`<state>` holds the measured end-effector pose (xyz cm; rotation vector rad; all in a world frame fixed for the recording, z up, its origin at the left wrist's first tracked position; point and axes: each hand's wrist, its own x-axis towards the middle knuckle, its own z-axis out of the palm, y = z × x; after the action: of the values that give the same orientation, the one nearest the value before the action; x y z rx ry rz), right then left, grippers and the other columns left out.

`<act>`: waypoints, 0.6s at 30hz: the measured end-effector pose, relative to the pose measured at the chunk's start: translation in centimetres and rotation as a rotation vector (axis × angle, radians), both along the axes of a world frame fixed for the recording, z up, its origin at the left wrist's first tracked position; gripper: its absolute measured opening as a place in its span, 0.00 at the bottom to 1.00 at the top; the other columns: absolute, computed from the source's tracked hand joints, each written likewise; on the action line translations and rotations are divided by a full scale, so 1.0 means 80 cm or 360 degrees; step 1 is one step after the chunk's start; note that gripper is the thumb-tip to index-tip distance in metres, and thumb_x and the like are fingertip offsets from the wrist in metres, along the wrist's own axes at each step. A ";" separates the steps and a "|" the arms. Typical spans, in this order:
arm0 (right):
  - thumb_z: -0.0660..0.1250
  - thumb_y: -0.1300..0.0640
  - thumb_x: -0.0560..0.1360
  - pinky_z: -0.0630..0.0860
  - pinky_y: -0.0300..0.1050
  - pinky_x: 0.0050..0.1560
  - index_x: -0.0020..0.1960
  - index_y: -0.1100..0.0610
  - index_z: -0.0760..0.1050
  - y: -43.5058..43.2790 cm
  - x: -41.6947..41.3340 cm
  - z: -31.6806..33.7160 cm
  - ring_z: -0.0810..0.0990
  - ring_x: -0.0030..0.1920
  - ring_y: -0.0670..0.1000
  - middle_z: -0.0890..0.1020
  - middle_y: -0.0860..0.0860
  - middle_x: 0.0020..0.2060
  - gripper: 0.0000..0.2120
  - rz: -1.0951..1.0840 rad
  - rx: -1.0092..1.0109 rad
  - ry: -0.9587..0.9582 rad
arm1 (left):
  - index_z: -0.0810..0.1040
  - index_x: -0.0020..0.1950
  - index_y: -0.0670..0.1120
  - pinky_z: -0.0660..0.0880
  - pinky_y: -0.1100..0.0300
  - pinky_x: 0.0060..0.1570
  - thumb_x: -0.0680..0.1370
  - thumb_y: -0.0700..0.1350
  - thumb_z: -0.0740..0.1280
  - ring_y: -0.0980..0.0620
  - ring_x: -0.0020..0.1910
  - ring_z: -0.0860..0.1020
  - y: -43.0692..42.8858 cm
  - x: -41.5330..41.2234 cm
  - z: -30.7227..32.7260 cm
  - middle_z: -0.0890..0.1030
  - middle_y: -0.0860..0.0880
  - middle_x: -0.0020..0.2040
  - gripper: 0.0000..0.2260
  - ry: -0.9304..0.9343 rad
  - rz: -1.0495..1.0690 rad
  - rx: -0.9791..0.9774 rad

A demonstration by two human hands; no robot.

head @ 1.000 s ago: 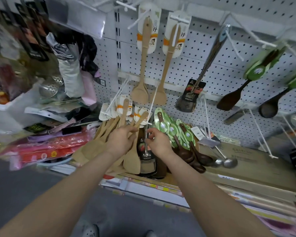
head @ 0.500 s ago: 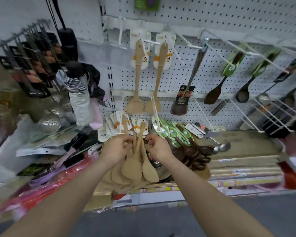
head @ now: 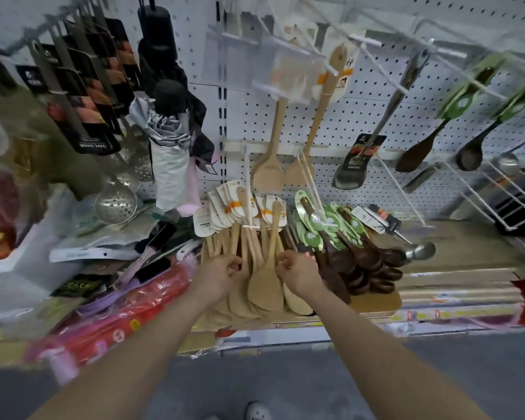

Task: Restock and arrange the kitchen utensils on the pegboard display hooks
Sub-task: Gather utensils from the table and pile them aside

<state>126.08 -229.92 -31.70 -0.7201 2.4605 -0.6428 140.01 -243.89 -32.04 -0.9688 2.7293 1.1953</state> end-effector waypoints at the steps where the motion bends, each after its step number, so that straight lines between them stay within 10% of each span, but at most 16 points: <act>1: 0.67 0.59 0.76 0.72 0.41 0.49 0.61 0.57 0.78 -0.005 -0.002 -0.009 0.80 0.55 0.56 0.84 0.56 0.52 0.13 -0.0005 0.0022 -0.0006 | 0.79 0.61 0.49 0.74 0.61 0.54 0.77 0.46 0.67 0.54 0.56 0.79 -0.002 0.001 -0.008 0.82 0.52 0.58 0.13 -0.0023 -0.0014 0.0012; 18: 0.65 0.60 0.77 0.74 0.54 0.60 0.70 0.60 0.62 -0.083 -0.032 -0.082 0.79 0.58 0.64 0.80 0.61 0.56 0.23 -0.0405 -0.0138 -0.0209 | 0.76 0.66 0.46 0.69 0.66 0.50 0.77 0.40 0.65 0.49 0.56 0.78 -0.027 -0.046 -0.077 0.80 0.47 0.60 0.17 -0.0034 0.0085 -0.0048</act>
<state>123.48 -236.56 -38.24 -0.3842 2.4338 -0.8675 136.35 -246.02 -38.19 -1.0577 2.7293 1.1477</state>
